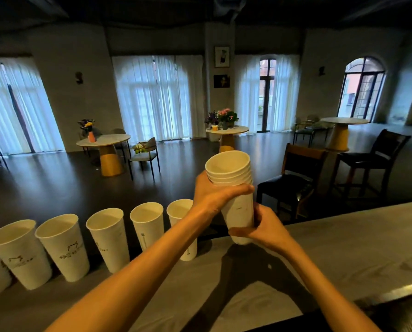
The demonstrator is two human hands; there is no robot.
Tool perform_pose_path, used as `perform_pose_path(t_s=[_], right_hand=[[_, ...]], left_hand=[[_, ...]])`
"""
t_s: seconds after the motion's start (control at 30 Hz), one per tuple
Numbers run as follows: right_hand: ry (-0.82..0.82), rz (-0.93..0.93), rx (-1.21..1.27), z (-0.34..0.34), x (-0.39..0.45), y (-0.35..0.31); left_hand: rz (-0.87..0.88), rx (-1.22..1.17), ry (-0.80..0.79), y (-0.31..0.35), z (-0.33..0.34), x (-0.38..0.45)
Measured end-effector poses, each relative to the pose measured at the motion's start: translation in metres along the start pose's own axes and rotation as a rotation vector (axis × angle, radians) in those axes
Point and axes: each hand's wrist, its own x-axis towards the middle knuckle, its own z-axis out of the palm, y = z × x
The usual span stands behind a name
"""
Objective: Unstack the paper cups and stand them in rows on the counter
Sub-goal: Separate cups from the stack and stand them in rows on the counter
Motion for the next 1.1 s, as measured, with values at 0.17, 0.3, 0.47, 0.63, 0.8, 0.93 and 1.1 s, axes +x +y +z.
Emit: perform_pose_path(t_s=[0.17, 0.3, 0.47, 0.63, 0.8, 0.93, 1.1], right_hand=[[0.069, 0.021, -0.045, 0.041, 0.023, 0.031], [0.017, 0.173, 0.084, 0.065, 0.026, 0.073], [0.024, 0.216, 0.122, 0.087, 0.043, 0.091], [0.059, 0.223, 0.110, 0.098, 0.054, 0.089], [0.028, 0.262, 0.122, 0.097, 0.061, 0.099], [-0.092, 0.217, 0.070, 0.047, 0.035, 0.085], [-0.256, 0.100, -0.151, -0.043, 0.012, 0.038]], left_hand=[[0.010, -0.088, 0.175, -0.011, -0.018, 0.012], [0.030, -0.303, 0.206, 0.007, -0.055, 0.039], [0.113, -0.454, 0.211, 0.013, -0.091, 0.059], [0.120, -0.436, 0.177, 0.005, -0.098, 0.056], [0.069, -0.416, 0.108, 0.005, -0.087, 0.045], [0.038, -0.417, 0.045, 0.010, -0.067, 0.037], [-0.009, -0.385, -0.019, 0.014, -0.019, 0.030]])
